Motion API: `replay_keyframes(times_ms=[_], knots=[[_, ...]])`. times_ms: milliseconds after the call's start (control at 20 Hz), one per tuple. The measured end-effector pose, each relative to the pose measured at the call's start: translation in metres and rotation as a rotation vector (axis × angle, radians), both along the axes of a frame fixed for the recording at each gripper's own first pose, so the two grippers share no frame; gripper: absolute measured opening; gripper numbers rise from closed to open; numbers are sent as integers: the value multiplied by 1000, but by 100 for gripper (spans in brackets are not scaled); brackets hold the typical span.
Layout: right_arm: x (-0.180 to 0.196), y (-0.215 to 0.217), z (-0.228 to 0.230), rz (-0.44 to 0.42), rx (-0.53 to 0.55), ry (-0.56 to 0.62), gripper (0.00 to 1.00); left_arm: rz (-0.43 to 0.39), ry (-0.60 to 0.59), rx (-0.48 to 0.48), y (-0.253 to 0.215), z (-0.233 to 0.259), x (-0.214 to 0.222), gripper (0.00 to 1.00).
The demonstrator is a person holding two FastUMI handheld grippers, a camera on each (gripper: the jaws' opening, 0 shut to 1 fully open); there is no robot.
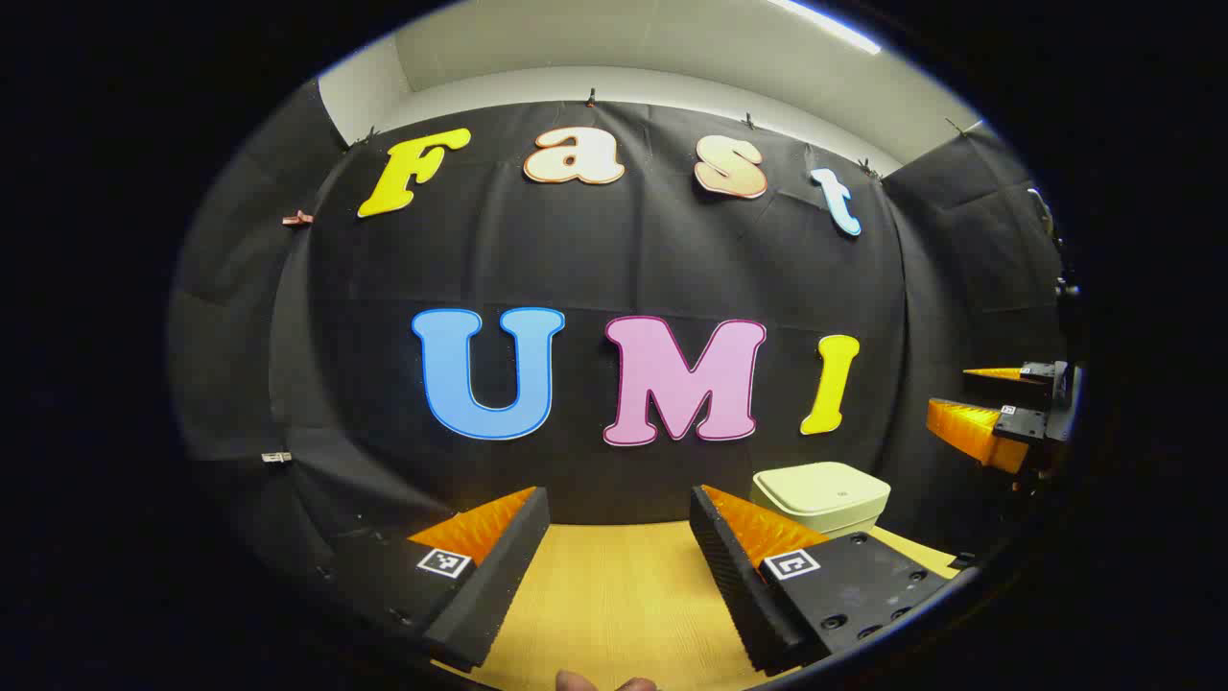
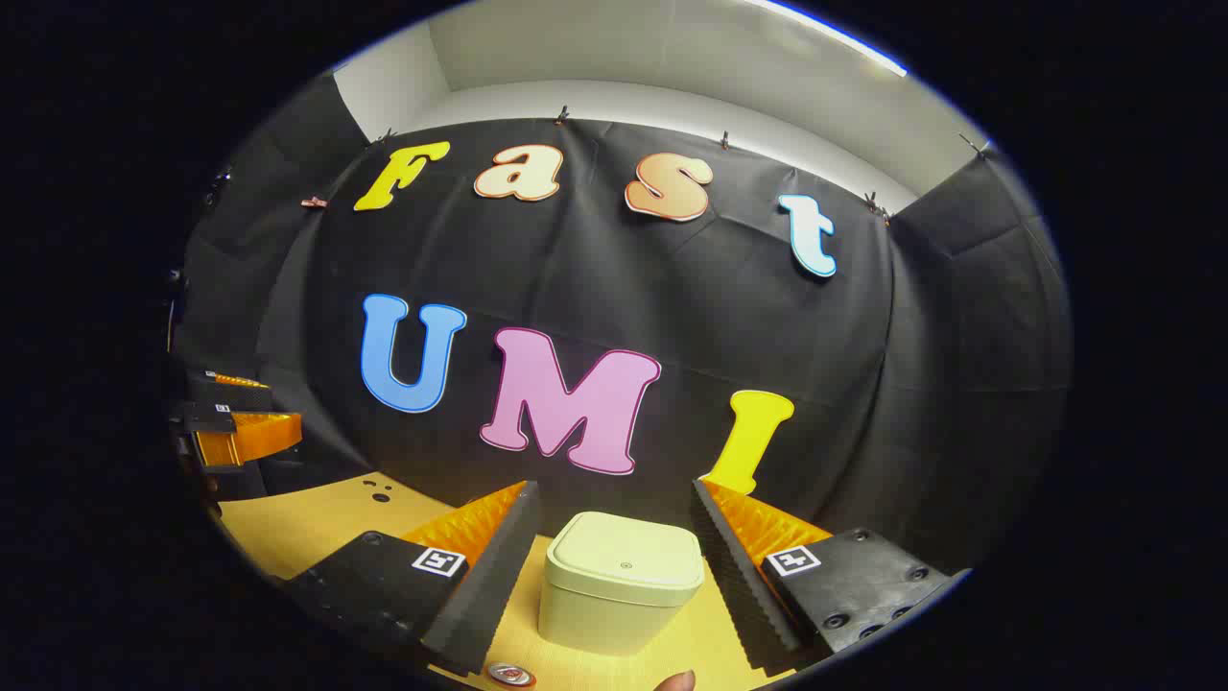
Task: Press the lid of the desktop garbage bin to open it, pick up the crumpled paper on the desktop and throw it into the bin, then pick up the pop can on the desktop and drop it into the bin, and finally close the garbage bin lid.
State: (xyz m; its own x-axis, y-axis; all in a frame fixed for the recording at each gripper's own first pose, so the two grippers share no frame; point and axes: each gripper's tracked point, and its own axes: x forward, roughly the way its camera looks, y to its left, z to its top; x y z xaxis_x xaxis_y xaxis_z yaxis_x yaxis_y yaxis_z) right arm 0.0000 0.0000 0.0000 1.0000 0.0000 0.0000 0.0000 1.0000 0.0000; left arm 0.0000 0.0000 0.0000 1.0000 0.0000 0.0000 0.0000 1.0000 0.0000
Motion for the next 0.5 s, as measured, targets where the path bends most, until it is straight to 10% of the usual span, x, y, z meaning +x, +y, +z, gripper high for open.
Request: replay_keyframes(times_ms=[500], knots=[[-1,3,-1,11,-17,3,97,4,1,2,0,-1,0,95]])
